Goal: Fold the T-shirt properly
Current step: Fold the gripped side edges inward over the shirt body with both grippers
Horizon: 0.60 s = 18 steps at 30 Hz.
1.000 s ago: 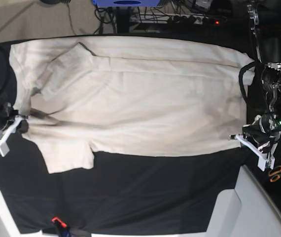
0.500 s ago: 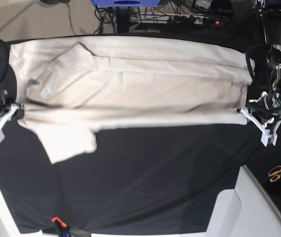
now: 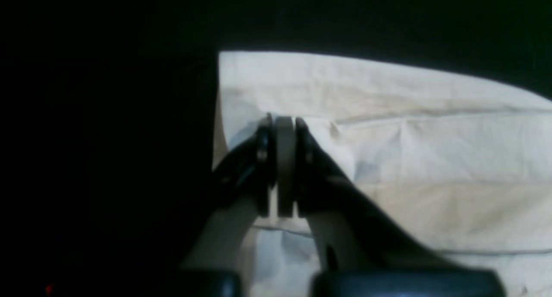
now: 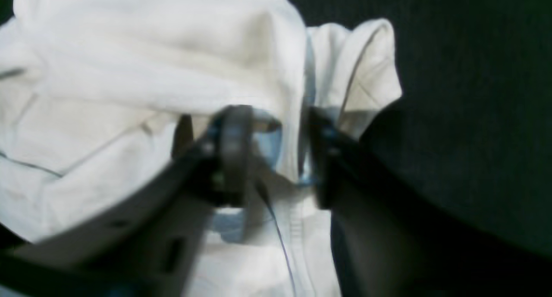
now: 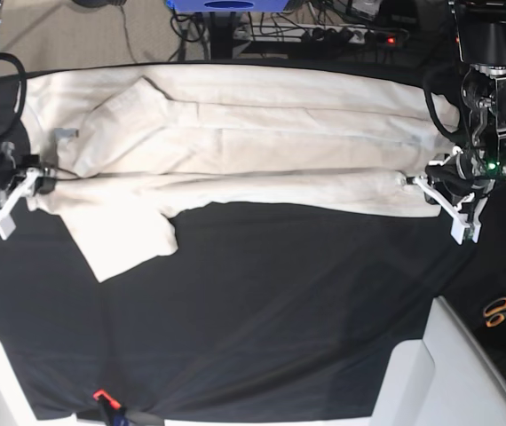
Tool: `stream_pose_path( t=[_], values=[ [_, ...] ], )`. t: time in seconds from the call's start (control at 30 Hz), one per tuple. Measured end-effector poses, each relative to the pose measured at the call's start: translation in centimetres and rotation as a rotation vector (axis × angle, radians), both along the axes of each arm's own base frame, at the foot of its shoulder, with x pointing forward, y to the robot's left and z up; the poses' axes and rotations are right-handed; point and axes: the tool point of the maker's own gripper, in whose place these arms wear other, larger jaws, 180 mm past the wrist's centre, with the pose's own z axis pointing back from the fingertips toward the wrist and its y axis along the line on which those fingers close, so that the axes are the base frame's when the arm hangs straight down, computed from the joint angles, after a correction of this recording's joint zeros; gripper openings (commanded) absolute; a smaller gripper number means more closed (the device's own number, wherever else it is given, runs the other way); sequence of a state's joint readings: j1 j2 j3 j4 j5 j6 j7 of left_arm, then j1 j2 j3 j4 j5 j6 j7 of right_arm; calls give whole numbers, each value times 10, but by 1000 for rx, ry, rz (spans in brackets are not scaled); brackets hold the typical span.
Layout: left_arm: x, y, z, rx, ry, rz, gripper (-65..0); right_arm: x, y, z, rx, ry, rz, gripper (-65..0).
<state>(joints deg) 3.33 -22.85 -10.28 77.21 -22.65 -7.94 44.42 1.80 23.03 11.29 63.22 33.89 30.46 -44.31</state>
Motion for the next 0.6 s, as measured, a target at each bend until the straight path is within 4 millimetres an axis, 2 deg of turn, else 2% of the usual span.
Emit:
stream_pose_path(
  t=[0.07, 0.1, 0.2, 0.27, 0.3, 0.37, 0.43, 0.5, 0.57, 0.6],
  values=[
    [-8, 0, -5, 1, 17, 0, -650, 11, -2, 17, 6, -64, -15, -290],
    [-12, 1, -7, 4, 27, 3, -650, 18, -7, 28, 4, -108, -35, -275],
    [-19, 2, -11, 6, 28, 6, -650, 30, -28, 57, -46, -192, -68, -270],
    [-17, 5, -9, 12, -11, 9, -650, 39, -27, 66, -52, -217, -53, -267],
    [-19, 6, -10, 14, -7, 8, -650, 46, -19, 66, -42, -221, -32, -267],
    [-23, 6, -12, 14, -1, 9, -650, 66, 2, 59, -26, -207, 34, -267],
    [-24, 6, -13, 13, 5, 12, -650, 95, 32, 52, 3, -234, 109, -269],
    [-23, 4, -12, 10, 1, 10, -650, 114, 46, 38, -19, -232, 155, -269],
    [-21, 4, -12, 6, -6, 11, -650, 118, 49, 10, -62, -174, 167, -269],
    [-21, 4, -11, 8, -6, 12, -650, 113, 50, -4, -67, -138, 167, -269]
  ],
)
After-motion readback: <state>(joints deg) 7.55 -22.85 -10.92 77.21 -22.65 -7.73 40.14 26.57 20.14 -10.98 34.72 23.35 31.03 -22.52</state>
